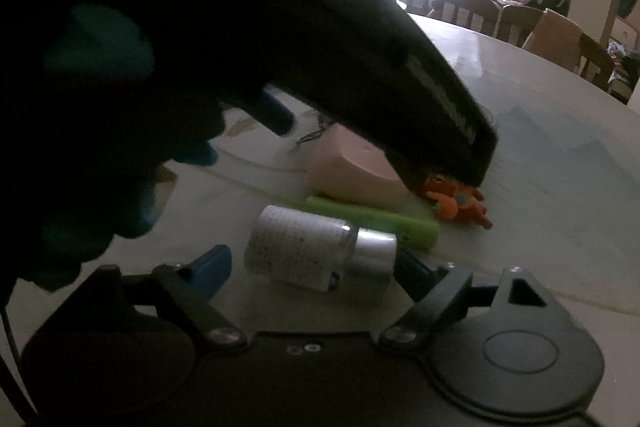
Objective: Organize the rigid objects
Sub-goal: 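Grasp the pink heart dish with the left gripper while the right gripper grasps the white bottle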
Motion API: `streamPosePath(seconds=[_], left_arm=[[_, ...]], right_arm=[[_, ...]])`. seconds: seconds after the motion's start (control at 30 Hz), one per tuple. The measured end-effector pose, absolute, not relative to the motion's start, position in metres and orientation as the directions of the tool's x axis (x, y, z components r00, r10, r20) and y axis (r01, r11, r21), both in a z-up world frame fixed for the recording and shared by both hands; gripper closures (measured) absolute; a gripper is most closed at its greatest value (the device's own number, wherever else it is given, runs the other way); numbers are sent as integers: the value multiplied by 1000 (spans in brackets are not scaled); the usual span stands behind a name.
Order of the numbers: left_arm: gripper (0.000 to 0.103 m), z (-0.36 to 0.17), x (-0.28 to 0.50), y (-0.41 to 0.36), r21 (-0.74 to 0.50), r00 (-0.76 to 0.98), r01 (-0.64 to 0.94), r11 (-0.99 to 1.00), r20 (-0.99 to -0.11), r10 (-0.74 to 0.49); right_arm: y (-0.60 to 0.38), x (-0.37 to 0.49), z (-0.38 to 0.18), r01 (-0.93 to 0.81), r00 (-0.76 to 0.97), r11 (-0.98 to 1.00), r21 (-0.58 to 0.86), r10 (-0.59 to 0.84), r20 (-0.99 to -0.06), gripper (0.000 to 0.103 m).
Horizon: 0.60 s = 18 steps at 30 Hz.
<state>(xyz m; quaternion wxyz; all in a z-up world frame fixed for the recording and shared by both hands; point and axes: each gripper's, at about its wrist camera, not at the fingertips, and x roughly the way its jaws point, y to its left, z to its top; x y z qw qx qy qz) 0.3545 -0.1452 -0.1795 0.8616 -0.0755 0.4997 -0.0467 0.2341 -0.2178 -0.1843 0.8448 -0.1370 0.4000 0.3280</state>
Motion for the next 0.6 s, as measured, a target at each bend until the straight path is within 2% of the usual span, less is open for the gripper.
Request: streamPosePath(seconds=[0.27, 0.33, 0.6], left_arm=[[23, -183, 361, -157, -159, 482, 37, 987, -862, -157], [33, -185, 363, -158, -148, 473, 42, 988, -868, -150], [33, -186, 365, -157, -159, 465, 39, 987, -871, -159]], right_arm=[[-217, 236, -186, -672, 455, 740, 33, 448, -770, 22], [-217, 237, -186, -677, 455, 735, 29, 450, -768, 22], [-219, 237, -184, -687, 451, 726, 31, 460, -764, 31]])
